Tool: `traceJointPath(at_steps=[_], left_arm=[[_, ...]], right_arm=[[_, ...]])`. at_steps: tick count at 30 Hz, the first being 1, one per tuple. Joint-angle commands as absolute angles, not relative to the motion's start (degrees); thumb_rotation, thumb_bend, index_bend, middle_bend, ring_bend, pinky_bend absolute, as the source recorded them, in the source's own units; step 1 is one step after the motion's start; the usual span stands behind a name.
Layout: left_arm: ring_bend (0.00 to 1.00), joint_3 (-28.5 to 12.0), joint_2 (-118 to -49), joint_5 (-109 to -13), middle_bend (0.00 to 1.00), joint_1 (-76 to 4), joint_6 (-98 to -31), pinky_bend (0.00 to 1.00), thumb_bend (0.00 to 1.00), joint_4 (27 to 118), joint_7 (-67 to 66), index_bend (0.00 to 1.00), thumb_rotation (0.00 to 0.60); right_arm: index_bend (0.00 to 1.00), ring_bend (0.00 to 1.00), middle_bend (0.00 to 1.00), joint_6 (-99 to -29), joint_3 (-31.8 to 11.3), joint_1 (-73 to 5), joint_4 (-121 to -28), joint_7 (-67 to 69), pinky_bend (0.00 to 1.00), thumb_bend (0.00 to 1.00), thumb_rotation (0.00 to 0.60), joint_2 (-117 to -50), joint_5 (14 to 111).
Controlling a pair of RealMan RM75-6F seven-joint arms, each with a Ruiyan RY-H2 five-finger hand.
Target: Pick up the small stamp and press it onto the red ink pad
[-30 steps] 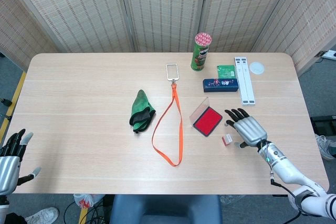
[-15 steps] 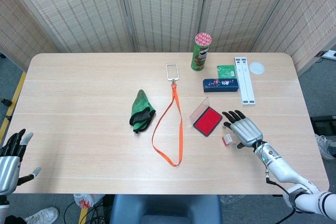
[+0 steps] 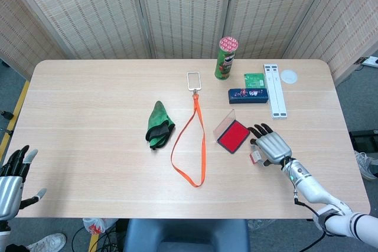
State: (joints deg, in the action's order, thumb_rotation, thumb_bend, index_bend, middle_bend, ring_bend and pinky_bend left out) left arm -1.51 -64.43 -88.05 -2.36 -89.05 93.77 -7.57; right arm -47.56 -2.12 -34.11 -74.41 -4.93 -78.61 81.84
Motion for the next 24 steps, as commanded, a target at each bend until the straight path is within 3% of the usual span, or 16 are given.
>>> traceJointPath(at_steps=[1, 6, 10, 18, 21, 24], left_arm=[[0.07, -1.49, -64.40, -88.38, 0.05, -2.31, -89.32, 0.27, 0.20, 93.60, -7.23, 0.09, 0.600], [0.07, -1.46, -64.34, -88.63, 0.05, -2.33, -89.37, 0.27, 0.20, 93.38, -6.75, 0.09, 0.600], [0.07, -1.36, -64.38, -89.15, 0.05, -2.38, -89.52, 0.27, 0.20, 93.28, -6.54, 0.08, 0.600], [0.07, -1.37, -64.43, -89.05, 0.05, -2.63, -89.00, 0.27, 0.20, 93.18, -6.72, 0.08, 0.600], [0.07, -1.31, -64.47, -88.87, 0.05, -2.76, -88.58, 0.27, 0.20, 93.34, -7.16, 0.08, 0.600], [0.07, -1.41, -64.34, -88.40, 0.08, -2.86, -88.20, 0.27, 0.20, 93.68, -7.32, 0.08, 0.600]], right_arm=[[0.47, 0.00, 0.08, -47.71, -2.15, -34.38, -73.66, -4.46, 0.01, 0.19, 0.600, -79.26, 81.92], [0.59, 0.00, 0.14, -47.83, -2.03, -34.59, -72.88, -4.24, 0.01, 0.19, 0.600, -79.70, 81.85], [0.69, 0.01, 0.24, -47.66, -2.04, -34.86, -72.92, -4.18, 0.01, 0.19, 0.600, -79.59, 81.57], [0.73, 0.13, 0.43, -50.81, -3.97, -34.88, -77.83, -2.91, 0.02, 0.20, 0.600, -75.46, 81.45], [0.76, 0.29, 0.57, -50.45, -5.41, -35.85, -80.35, -2.24, 0.24, 0.22, 0.600, -73.42, 80.73], [0.82, 0.53, 0.75, -48.21, -7.04, -37.86, -82.44, -3.37, 0.55, 0.24, 0.600, -71.71, 78.92]])
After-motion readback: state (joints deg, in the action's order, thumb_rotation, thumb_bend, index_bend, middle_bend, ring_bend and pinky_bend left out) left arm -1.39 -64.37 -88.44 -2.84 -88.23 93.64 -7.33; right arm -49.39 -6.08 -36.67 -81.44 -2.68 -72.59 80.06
